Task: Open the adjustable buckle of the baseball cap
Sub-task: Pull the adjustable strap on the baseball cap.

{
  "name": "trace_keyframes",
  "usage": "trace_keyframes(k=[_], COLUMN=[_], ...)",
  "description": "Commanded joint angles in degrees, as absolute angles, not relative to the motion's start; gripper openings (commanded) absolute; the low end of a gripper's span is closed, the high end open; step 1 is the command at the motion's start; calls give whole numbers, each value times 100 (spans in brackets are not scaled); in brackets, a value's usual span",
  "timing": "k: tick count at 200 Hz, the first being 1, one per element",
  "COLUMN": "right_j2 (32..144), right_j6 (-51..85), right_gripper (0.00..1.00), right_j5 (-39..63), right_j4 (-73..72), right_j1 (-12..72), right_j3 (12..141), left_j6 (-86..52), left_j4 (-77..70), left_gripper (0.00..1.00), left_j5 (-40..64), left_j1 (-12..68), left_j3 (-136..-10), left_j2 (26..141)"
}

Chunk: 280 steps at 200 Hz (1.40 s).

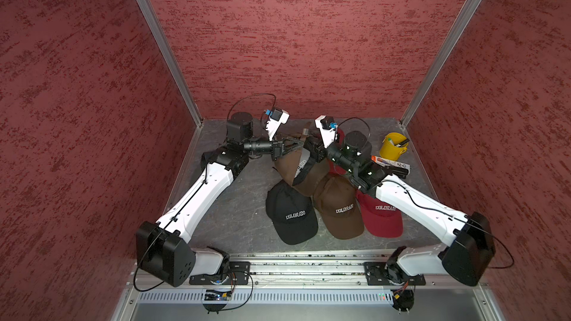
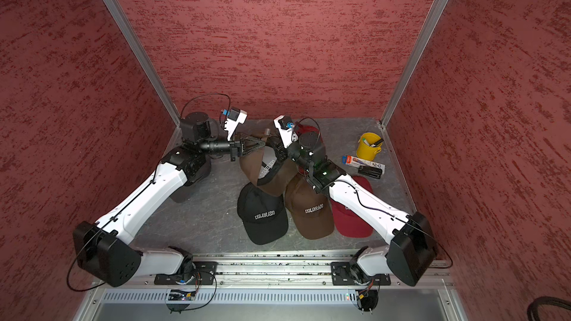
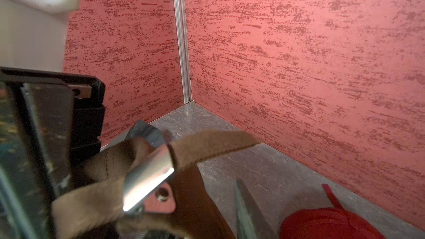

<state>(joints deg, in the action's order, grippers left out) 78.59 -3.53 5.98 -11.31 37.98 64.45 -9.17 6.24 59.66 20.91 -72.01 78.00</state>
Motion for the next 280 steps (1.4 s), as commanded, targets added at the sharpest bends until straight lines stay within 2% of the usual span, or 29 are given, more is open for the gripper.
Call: trace_keyframes(k=[1,25,86,191,280], right_j2=[7642,7641,7733,7897,7901], right_j6=[-674,-736,-565,302,829], right_gripper=[37,34,0,0,0], right_j5=[771,789,624,90,-504], right_j4=[-1269,-1272,-1566,-2025,-1764], right_j1=[3778,3783,3784,3779,3678], right_j3=[6438,6442,6400,6451,6709], left_j6=[-967,-959,-775,-303,168], left_j4=[659,703,1033,1863,2265], left_gripper=[0,0,0,0,0], left_j5=[6179,6177,6155,5951,5678], left_j1=[2092,2118,2179,2241,2241], left_j3=[-7323,-7396,-7679,-7848,-7589], left_j2=[7884,7952,8155,8196,7983])
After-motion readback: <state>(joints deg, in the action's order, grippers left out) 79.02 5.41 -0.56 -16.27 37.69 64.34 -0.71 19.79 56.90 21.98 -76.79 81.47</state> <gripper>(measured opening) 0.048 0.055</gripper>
